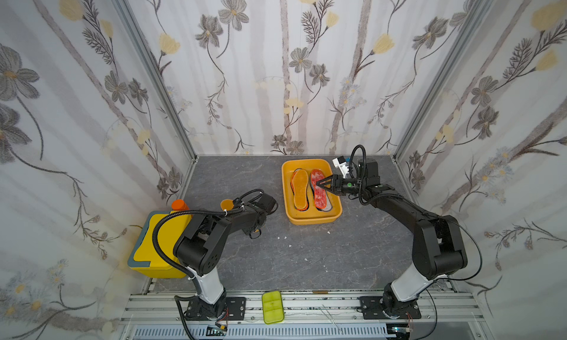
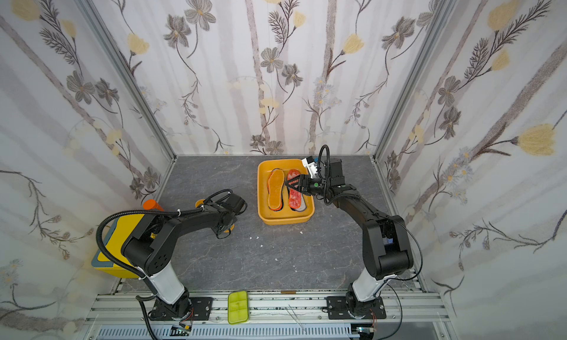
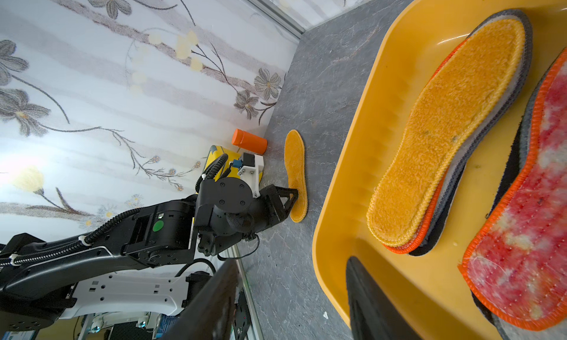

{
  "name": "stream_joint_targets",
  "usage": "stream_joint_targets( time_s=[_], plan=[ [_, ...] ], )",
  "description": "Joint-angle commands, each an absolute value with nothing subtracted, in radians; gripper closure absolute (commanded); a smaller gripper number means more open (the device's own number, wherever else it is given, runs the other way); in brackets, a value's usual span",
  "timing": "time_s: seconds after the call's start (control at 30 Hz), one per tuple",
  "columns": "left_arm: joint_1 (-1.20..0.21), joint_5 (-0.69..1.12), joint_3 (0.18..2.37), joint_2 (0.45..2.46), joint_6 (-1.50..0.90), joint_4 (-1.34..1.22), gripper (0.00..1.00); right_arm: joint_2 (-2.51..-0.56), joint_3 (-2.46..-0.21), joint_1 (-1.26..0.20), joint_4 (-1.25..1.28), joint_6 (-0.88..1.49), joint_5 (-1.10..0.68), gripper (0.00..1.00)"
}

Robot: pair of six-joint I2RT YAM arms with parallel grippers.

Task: Put the insoles into the storage box
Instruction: Pick up the insole from the center of the board.

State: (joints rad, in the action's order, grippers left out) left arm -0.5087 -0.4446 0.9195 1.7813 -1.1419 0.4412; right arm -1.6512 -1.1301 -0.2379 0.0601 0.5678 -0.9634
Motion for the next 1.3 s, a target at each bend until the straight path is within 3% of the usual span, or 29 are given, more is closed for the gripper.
stream_joint_targets(
  time_s=[0.0,0.17,0.63,0.83,0.97,1.27],
  plan=[
    [-0.508,-0.199,0.884,1.815,-1.148,0.601,0.85,-1.641,-1.124,-0.233,0.103,0.578,-0.984,0.43],
    [-0.512,-0.220,0.879,1.780,-1.155,0.588,0.99,-1.643,-1.124,-0.230,0.104,0.586,-0.989,0.43],
    [-0.545,-0.417,0.981,1.480,-0.931,0.513,1.00,-1.619,-1.127,-0.230,0.076,0.596,-0.989,0.43],
    [-0.569,-0.417,0.910,1.251,-0.717,0.268,1.00,-1.565,-1.126,-0.239,0.062,0.618,-0.985,0.43],
    [-0.662,-0.416,0.799,1.103,-0.524,0.004,1.00,-1.535,-1.139,-0.270,0.054,0.637,-0.959,0.42],
    [-0.770,-0.286,0.671,1.063,-0.270,-0.319,1.00,-1.495,-1.153,-0.357,0.135,0.725,-0.902,0.44]
  ],
)
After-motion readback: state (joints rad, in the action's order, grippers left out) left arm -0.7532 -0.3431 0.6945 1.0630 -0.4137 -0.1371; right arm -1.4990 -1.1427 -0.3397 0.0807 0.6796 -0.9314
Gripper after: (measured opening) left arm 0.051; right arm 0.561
